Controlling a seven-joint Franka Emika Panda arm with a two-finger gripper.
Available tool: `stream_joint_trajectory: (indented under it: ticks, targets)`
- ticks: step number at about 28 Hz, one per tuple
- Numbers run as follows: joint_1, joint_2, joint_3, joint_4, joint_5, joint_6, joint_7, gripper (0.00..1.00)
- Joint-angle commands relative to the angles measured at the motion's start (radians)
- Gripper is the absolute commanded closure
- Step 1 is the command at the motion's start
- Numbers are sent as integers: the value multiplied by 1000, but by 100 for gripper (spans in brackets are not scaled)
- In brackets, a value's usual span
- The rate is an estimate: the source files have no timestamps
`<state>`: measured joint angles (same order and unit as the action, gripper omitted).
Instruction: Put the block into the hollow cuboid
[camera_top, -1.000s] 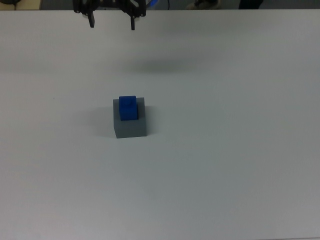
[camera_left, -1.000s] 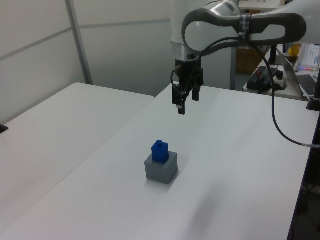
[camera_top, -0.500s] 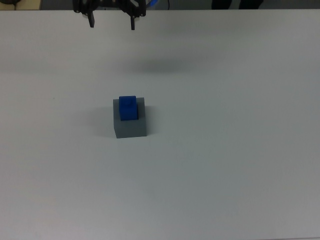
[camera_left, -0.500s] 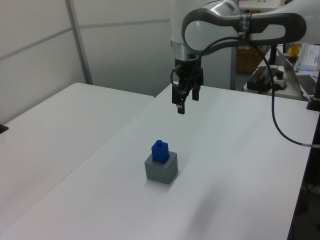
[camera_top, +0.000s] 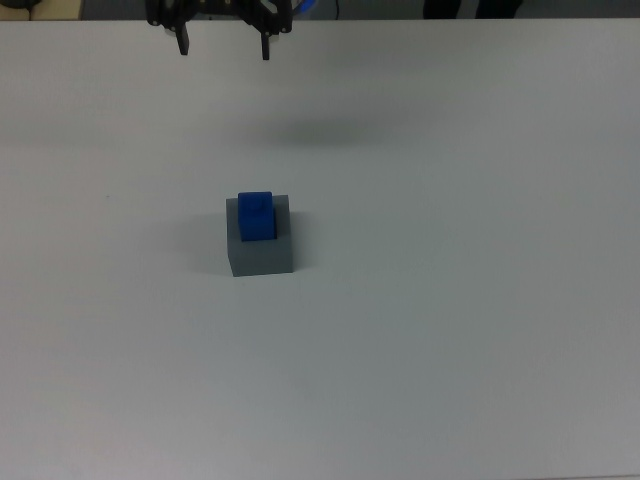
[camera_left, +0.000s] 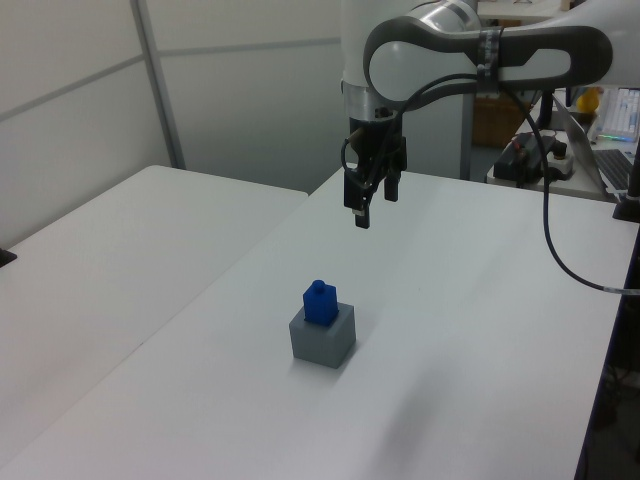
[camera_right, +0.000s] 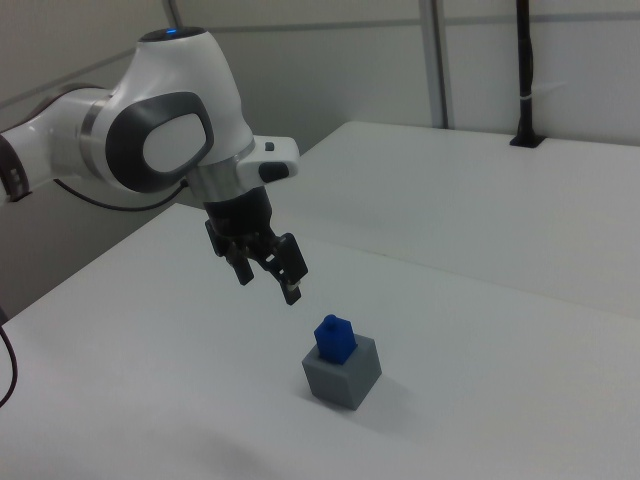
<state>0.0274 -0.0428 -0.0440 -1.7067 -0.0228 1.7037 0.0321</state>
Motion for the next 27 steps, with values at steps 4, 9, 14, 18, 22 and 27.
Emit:
stream_joint_trajectory:
  ticks: [4, 9, 14, 18, 22, 27]
  targets:
    - [3, 1, -4, 9, 18, -4, 17, 0]
    - [6, 1, -2, 7, 18, -4, 17, 0]
    - [6, 1, -2, 7, 18, -3, 15, 0]
    - [5, 1, -2, 7, 18, 1, 3, 0]
    - [5, 4, -2, 7, 17, 4, 2, 0]
    - [6, 3, -2, 7, 17, -1, -15, 0]
